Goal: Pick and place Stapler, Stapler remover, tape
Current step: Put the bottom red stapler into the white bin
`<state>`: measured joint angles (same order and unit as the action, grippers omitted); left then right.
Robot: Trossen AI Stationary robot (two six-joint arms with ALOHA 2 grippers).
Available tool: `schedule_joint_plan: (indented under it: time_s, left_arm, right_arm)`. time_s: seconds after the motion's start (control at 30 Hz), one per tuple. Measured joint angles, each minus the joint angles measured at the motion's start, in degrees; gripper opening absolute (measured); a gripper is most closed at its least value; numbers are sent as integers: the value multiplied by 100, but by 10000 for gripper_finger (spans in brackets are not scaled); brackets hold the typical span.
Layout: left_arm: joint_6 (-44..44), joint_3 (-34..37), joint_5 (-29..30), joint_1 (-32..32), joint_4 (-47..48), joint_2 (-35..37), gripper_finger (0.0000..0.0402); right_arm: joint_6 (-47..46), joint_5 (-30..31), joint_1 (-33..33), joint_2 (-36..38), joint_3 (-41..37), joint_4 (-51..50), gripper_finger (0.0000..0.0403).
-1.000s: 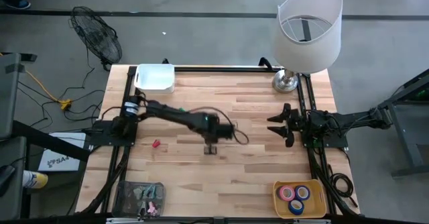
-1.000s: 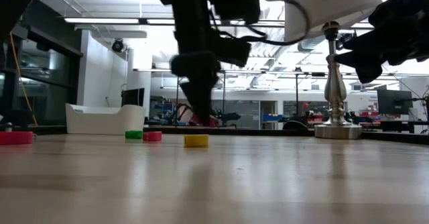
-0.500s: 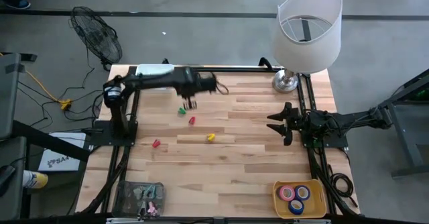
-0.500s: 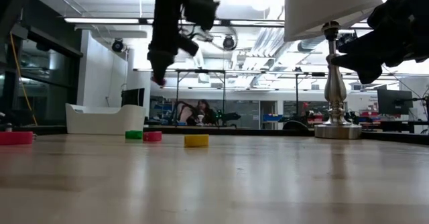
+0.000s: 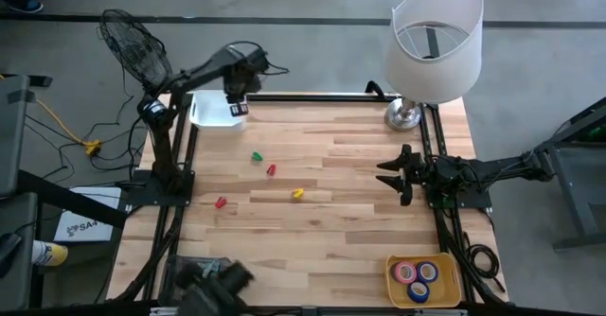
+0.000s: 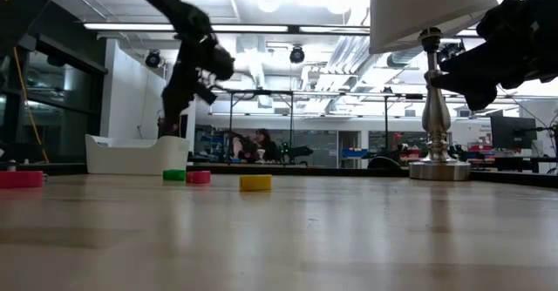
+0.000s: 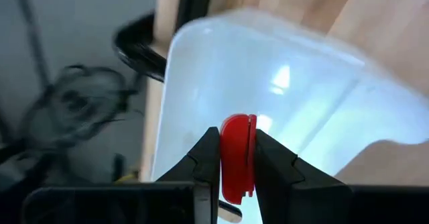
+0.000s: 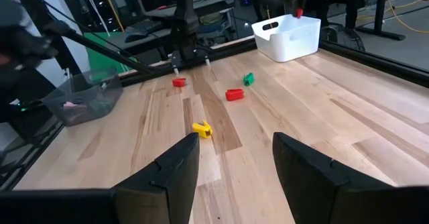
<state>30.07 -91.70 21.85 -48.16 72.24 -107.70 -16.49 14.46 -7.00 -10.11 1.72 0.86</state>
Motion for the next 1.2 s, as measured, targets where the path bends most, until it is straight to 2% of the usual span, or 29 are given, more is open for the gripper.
schedule_joint_plan:
  time_s: [0.17, 0.37, 0.43, 0.67, 0.77, 0.87, 1.03, 1.2]
  left_arm:
    - [164, 0, -664, -644, 110, -174, 53]
    - [435, 0, -1445, -1037, 113, -256, 54]
    - [489, 0, -1457, -1079, 78, -260, 78]
    - [465, 0, -1255, -1069, 137, -258, 230]
    - [467, 0, -1373, -1071, 138, -256, 269]
    - [465, 0, -1412, -1071, 170, -244, 285]
    - [428, -2, -1824, -965, 315, -136, 289]
    - [238, -25, -2172, -499, 346, 16, 290]
  right_arm:
    - [2, -2, 2, 0, 1, 0, 181]
    - [2, -2, 0, 0, 0, 2, 181]
    - [2, -2, 1, 0, 1, 2, 181]
    - [2, -3, 1, 0, 2, 2, 181]
    - [2, -4, 2, 0, 2, 2, 181]
    - [2, -4, 2, 0, 2, 2, 181]
    - [1, -4, 2, 0, 2, 2, 181]
    - [2, -4, 2, 0, 2, 2, 181]
